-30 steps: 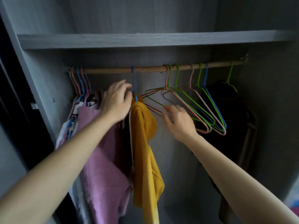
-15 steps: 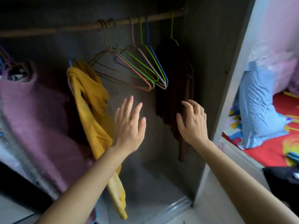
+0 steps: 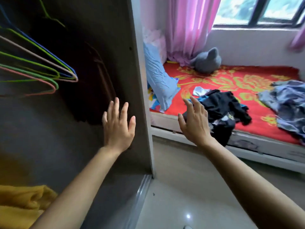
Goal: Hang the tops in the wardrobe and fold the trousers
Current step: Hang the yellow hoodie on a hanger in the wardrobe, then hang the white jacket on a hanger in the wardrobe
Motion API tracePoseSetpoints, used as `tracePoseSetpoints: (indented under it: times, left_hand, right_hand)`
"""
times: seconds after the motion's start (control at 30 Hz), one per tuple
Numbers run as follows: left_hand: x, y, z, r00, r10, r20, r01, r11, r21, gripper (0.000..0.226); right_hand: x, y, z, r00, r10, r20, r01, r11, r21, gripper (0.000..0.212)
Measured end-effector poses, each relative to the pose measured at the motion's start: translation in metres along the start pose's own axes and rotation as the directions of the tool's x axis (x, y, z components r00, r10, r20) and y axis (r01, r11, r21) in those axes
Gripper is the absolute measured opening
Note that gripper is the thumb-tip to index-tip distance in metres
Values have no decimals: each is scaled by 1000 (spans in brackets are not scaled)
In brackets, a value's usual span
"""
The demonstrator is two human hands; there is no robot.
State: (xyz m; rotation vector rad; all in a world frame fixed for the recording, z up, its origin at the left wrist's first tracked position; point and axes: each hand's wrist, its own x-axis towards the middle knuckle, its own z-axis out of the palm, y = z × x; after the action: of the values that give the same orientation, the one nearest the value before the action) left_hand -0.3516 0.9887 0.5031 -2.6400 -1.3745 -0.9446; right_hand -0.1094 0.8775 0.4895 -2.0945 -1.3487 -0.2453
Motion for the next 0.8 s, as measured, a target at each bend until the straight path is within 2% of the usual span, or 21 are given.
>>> tracePoseSetpoints:
  times: [0.17,0.3,0.57,0.7,0.8]
  left_hand:
    - [-20,75,51,971,142,190,-98,970,-222,64]
    - [-41,155,66,909,347,232,-245,894,-375,62]
    - [-117,343,44,721,675,157,-504,666,-550,59]
    - [-185,436,36,632,763,135,-560,570,-602,61]
    - [-263,507,35,532,836,132,-605,484,-632,63]
  right_hand:
    - [-86,60,-49,972,233,-39,-236,956,-172,61]
    - [-156,100,-104,898,409,-163,-436,876,-204,60]
    - [-315,171,-240,687,577,-441,-707,671,-224,56]
    - [-413,203,-302,608,613,-505,-783,569,-251,57]
    - [-508,231,-341,504,678,-534,-861,439,-255,57]
